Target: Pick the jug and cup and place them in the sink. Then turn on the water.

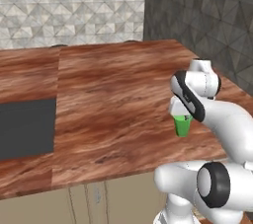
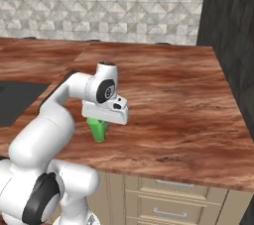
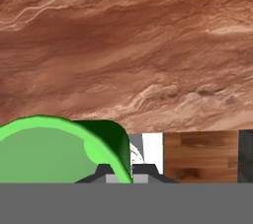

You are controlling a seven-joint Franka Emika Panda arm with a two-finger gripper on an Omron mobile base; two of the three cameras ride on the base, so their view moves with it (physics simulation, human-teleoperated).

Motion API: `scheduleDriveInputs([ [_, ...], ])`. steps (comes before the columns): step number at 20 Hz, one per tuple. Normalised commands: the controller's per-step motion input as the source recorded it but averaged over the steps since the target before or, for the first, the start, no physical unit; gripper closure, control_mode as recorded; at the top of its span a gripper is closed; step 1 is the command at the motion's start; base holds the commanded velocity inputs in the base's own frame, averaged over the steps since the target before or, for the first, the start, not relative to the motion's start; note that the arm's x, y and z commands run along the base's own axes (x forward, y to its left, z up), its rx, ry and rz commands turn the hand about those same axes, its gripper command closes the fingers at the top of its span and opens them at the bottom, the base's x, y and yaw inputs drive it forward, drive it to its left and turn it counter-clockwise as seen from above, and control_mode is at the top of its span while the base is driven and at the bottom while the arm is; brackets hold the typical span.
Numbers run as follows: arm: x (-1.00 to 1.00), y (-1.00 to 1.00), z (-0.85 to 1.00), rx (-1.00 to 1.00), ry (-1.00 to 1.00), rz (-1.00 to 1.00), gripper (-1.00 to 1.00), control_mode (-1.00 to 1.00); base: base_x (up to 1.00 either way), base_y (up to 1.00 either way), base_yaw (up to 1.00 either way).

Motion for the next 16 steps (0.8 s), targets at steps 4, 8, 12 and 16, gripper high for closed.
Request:
scheduleDriveInputs([
  [4, 0.0, 0.0, 0.0, 0.0, 0.0, 0.0, 1.0, 1.0, -0.28, 0.99, 0.0],
  [8, 0.0, 0.0, 0.0, 0.0, 0.0, 0.0, 1.0, 1.0, 0.03, 1.0, 0.0],
  [12, 0.0, 0.0, 0.0, 0.0, 0.0, 0.0, 1.0, 1.0, 0.14, 0.85, 0.0],
  [16, 0.0, 0.0, 0.0, 0.0, 0.0, 0.0, 1.0, 1.0, 0.18, 0.6, 0.0],
])
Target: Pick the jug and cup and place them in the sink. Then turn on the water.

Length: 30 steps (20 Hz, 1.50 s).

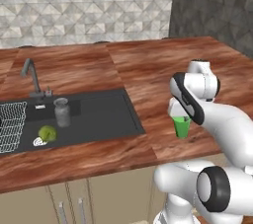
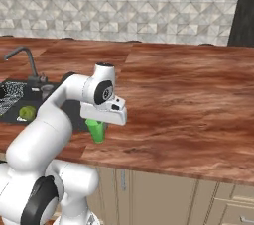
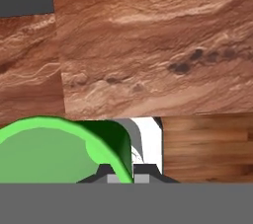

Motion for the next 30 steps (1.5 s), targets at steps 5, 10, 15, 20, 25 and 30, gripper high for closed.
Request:
scheduleDriveInputs([
  [5, 0.0, 0.0, 0.0, 0.0, 0.0, 0.0, 1.0, 1.0, 0.18, 0.46, 0.0],
  [10, 0.0, 0.0, 0.0, 0.0, 0.0, 0.0, 1.0, 1.0, 0.13, 0.64, 0.0],
  [15, 0.0, 0.0, 0.0, 0.0, 0.0, 0.0, 1.0, 1.0, 0.24, 0.59, 0.0],
  [20, 0.0, 0.0, 0.0, 0.0, 0.0, 0.0, 1.0, 1.0, 0.35, 0.43, 0.0],
  [25, 0.0, 0.0, 0.0, 0.0, 0.0, 0.0, 1.0, 1.0, 0.43, 0.21, 0.0],
  [30, 0.0, 0.0, 0.0, 0.0, 0.0, 0.0, 1.0, 1.0, 0.48, 0.0, 0.0],
])
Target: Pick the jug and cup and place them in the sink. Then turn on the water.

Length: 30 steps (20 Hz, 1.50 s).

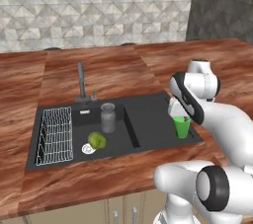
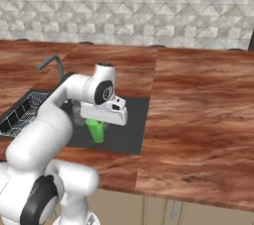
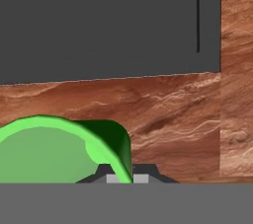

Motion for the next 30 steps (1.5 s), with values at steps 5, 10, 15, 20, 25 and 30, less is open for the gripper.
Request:
scheduleDriveInputs([
  [5, 0.0, 0.0, 0.0, 0.0, 0.0, 0.0, 1.0, 1.0, 0.39, 0.0, 0.0],
  [10, 0.0, 0.0, 0.0, 0.0, 0.0, 0.0, 1.0, 1.0, 0.07, 0.0, 0.0],
  [15, 0.0, 0.0, 0.0, 0.0, 0.0, 0.0, 1.0, 1.0, 0.0, 0.0, 0.0],
  [20, 0.04, 0.0, 0.0, 0.0, 0.0, 0.0, 1.0, -1.0, 0.0, 0.0, 0.0],
  [25, 0.43, 0.2, 0.0, 0.0, 0.0, 0.0, 1.0, -1.0, 0.0, 0.0, 0.0],
  [30, 0.44, 0.4, 0.0, 0.0, 0.0, 0.0, 1.0, -1.0, 0.0, 0.0, 0.0],
])
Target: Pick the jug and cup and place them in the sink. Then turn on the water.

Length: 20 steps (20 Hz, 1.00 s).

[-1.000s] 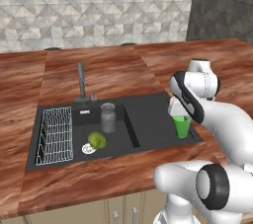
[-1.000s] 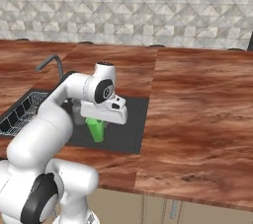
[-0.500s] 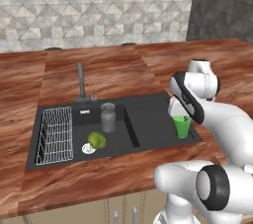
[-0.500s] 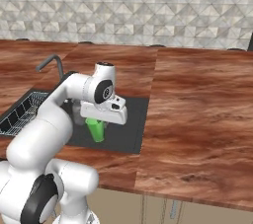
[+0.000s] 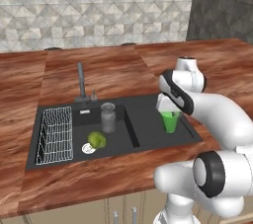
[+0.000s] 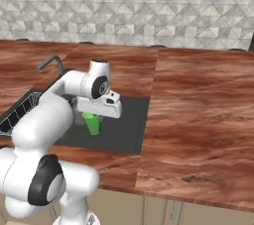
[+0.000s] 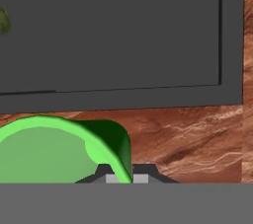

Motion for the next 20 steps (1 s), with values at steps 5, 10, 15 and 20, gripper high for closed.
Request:
scheduleDriveInputs([
  [5, 0.26, 0.35, 0.0, 0.0, 0.0, 0.0, 1.0, -1.0, 0.0, 0.0, 0.0],
  [10, 0.13, 0.35, -0.01, 0.0, 0.0, 0.0, 1.0, -1.0, 0.0, 0.0, 0.0],
  [15, 0.06, 0.28, -0.01, 0.0, 0.0, 0.0, 1.0, -1.0, 0.0, 0.0, 0.0],
  [20, 0.04, 0.24, 0.0, 0.0, 0.0, 0.0, 1.0, -1.0, 0.0, 0.0, 0.0],
])
